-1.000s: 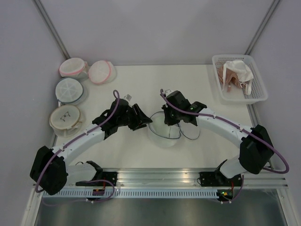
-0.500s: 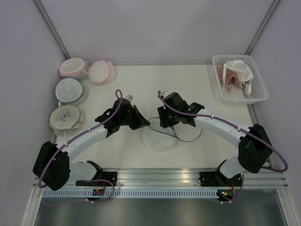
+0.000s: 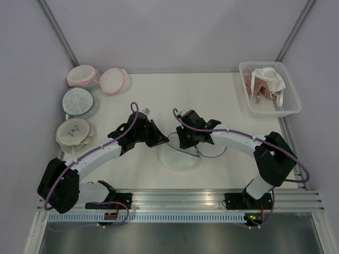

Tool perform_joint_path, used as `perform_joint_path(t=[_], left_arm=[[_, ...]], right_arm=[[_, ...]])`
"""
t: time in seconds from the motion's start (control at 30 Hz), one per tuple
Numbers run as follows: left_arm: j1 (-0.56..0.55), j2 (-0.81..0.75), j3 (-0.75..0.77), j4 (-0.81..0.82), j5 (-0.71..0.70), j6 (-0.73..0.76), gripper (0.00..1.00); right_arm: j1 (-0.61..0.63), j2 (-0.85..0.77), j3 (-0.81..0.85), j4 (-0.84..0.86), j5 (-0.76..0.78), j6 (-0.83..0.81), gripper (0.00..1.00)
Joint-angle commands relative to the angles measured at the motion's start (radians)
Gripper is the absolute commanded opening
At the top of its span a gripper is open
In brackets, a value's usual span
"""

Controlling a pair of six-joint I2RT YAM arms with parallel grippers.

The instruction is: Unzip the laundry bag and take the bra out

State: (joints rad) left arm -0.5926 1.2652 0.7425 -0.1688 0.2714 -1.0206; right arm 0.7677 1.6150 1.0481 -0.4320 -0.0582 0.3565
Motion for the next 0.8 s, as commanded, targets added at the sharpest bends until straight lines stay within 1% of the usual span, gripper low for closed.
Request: perform_joint_path(t=[0.0, 0.07, 0.1, 0.17, 0.2, 0.27, 0.43, 0.53, 0.63, 0.77], left_arm=[[-0.004, -0.004, -0.009, 0.041, 0.014, -0.018, 0.02], [-0.004, -0.004, -0.009, 0.043, 0.015, -0.019, 0.02], [-0.004, -0.004, -0.008, 0.043, 0.015, -0.019, 0.02], [-0.006, -0.006, -0.009, 0.043, 0.014, -0.018, 0.02], [-0.006, -0.006, -0.009, 0.043, 0.014, -0.019, 0.02], [-0.004, -0.004, -0.012, 0.043, 0.014, -0.018, 0.02], [-0.004, -0.007, -0.023, 0.043, 0.011, -0.018, 0.02], [-0.004, -0.004, -0.023, 0.046, 0.009, -0.019, 0.02], [-0.004, 0.006, -0.02, 0.054, 0.009, -0.022, 0.02], [-0.004, 0.022, -0.015, 0.063, 0.02, -0.024, 0.02]], right_arm=[[0.03, 0.023, -0.002, 0.081, -0.038, 0.024, 0.4], [0.03, 0.036, 0.0, 0.088, -0.038, 0.024, 0.34], [0.03, 0.046, 0.001, 0.091, -0.04, 0.025, 0.25], [0.03, 0.051, 0.001, 0.096, -0.045, 0.027, 0.11], [0.03, 0.049, 0.001, 0.098, -0.045, 0.027, 0.0], [0.031, 0.034, 0.001, 0.088, -0.034, 0.027, 0.0], [0.03, -0.092, 0.003, 0.038, -0.023, 0.022, 0.0], [0.031, -0.171, 0.016, 0.001, -0.064, 0.013, 0.02], [0.031, -0.208, 0.029, -0.03, -0.115, 0.009, 0.02], [0.031, -0.228, 0.027, -0.056, -0.111, 0.006, 0.01]])
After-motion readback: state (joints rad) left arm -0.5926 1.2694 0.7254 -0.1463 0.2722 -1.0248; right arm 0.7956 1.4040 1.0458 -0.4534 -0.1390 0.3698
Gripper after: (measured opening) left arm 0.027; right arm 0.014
